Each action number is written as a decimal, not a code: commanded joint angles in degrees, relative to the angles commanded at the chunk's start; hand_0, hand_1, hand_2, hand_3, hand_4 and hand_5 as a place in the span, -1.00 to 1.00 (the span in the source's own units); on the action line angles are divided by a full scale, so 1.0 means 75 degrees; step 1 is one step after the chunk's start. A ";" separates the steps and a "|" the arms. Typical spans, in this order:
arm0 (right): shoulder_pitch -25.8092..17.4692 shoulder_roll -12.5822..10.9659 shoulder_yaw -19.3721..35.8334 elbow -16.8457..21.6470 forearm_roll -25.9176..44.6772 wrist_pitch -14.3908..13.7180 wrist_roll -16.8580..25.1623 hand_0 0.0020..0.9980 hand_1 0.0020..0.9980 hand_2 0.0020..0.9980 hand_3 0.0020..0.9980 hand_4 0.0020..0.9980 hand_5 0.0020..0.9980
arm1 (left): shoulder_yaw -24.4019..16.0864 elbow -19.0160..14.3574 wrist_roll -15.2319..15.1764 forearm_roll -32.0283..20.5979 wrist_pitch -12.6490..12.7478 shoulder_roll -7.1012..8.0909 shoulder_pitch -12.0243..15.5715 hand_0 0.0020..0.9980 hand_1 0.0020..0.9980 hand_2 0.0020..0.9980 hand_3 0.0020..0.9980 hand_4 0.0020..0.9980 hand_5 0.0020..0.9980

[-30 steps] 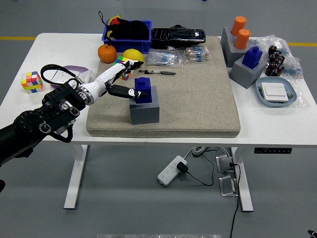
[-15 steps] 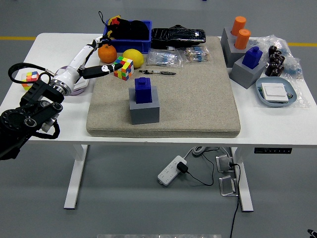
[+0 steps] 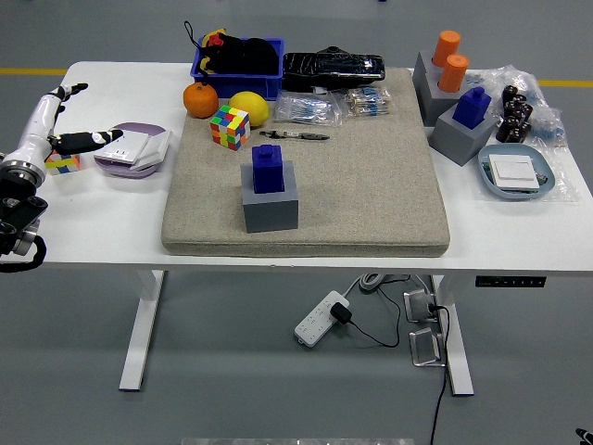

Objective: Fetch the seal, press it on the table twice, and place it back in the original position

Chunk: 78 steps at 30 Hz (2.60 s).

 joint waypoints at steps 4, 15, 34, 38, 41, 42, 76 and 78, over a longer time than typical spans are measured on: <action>-0.0004 0.0011 -0.0015 -0.0014 -0.0003 0.0027 -0.0013 0.63 0.42 0.36 0.37 0.45 0.01 | 0.0089 0.0118 -0.0026 0.0192 0.0178 0.0075 0.0036 0.76 0.80 0.80 0.70 0.77 -0.63; 0.0072 -0.0032 -0.0094 0.0003 0.0022 0.0009 -0.0046 0.63 0.42 0.36 0.37 0.41 -0.05 | 0.0074 0.0066 -0.0029 0.0462 0.0330 0.0170 0.0081 0.75 0.77 0.79 0.69 0.75 -0.60; 0.0075 0.0012 -0.0121 -0.0023 -0.0006 0.0019 -0.0052 0.63 0.43 0.36 0.37 0.45 0.01 | 0.0027 0.0071 -0.0106 0.0617 0.0493 0.0195 0.0103 0.75 0.76 0.79 0.68 0.72 -0.59; 0.0081 0.0016 -0.0098 -0.0023 -0.0013 0.0016 -0.0054 0.63 0.43 0.36 0.37 0.45 0.01 | 0.0043 0.0068 -0.0097 0.0631 0.0497 0.0196 0.0100 0.74 0.76 0.79 0.67 0.71 -0.59; 0.0084 0.0009 -0.0089 -0.0023 -0.0019 0.0015 -0.0063 0.63 0.43 0.36 0.37 0.45 0.01 | 0.0059 0.0066 -0.0080 0.0645 0.0496 0.0199 0.0096 0.74 0.76 0.79 0.67 0.71 -0.59; 0.0088 0.0004 -0.0087 -0.0021 -0.0017 0.0012 -0.0065 0.63 0.43 0.37 0.37 0.45 0.01 | 0.0083 0.0063 -0.0052 0.0650 0.0485 0.0201 0.0095 0.74 0.76 0.79 0.67 0.71 -0.59; 0.0097 0.0003 -0.0084 -0.0021 -0.0021 0.0008 -0.0077 0.63 0.43 0.37 0.38 0.46 0.02 | 0.0094 0.0049 0.0042 0.0720 0.0448 0.0198 0.0027 0.74 0.76 0.80 0.67 0.65 -0.59; 0.0101 0.0003 -0.0090 -0.0015 -0.0017 0.0004 -0.0076 0.63 0.43 0.37 0.38 0.46 0.02 | 0.0092 0.0050 0.0040 0.0712 0.0447 0.0198 0.0030 0.74 0.76 0.80 0.67 0.65 -0.59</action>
